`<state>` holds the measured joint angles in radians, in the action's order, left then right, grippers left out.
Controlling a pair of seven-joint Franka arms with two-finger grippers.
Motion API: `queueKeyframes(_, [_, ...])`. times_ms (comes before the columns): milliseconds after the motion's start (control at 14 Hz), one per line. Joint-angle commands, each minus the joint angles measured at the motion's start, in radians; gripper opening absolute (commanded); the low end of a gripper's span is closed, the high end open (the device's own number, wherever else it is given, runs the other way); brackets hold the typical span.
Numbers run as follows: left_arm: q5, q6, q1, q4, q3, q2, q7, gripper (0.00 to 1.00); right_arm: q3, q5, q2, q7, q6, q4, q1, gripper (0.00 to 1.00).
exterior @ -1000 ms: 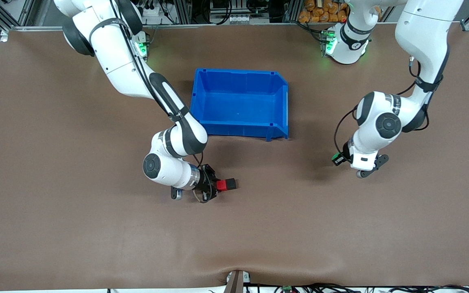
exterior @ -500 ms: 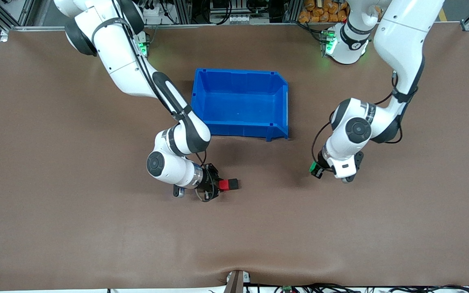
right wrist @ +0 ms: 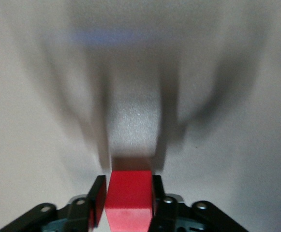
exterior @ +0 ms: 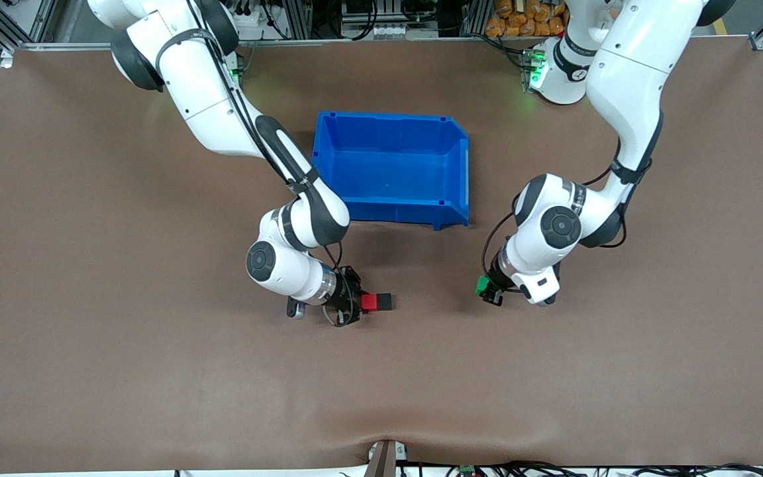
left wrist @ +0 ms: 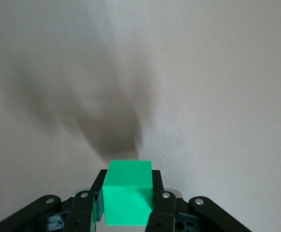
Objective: Attach green and red cubes to black cube
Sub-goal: 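Place the red cube beside the black cube while the left gripper approaches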
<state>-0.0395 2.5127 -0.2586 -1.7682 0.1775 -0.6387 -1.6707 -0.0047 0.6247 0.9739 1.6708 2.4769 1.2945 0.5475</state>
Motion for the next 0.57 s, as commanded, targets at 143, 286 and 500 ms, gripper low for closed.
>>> queueKeyframes(143, [-0.082,-0.009,-0.066,0.145,-0.006,-0.09,-0.118,0.0,-0.041,-0.016,-0.032,0.023,-0.064,-0.018,-0.008,1.0])
queueKeyframes(286, [-0.117,-0.009,-0.076,0.182,-0.006,-0.114,-0.152,0.0,-0.086,-0.017,-0.056,0.02,-0.114,-0.018,-0.009,1.0])
queueKeyframes(500, [-0.143,-0.009,-0.112,0.211,-0.006,-0.136,-0.216,0.0,-0.181,-0.065,-0.075,-0.019,-0.345,-0.062,-0.014,1.0])
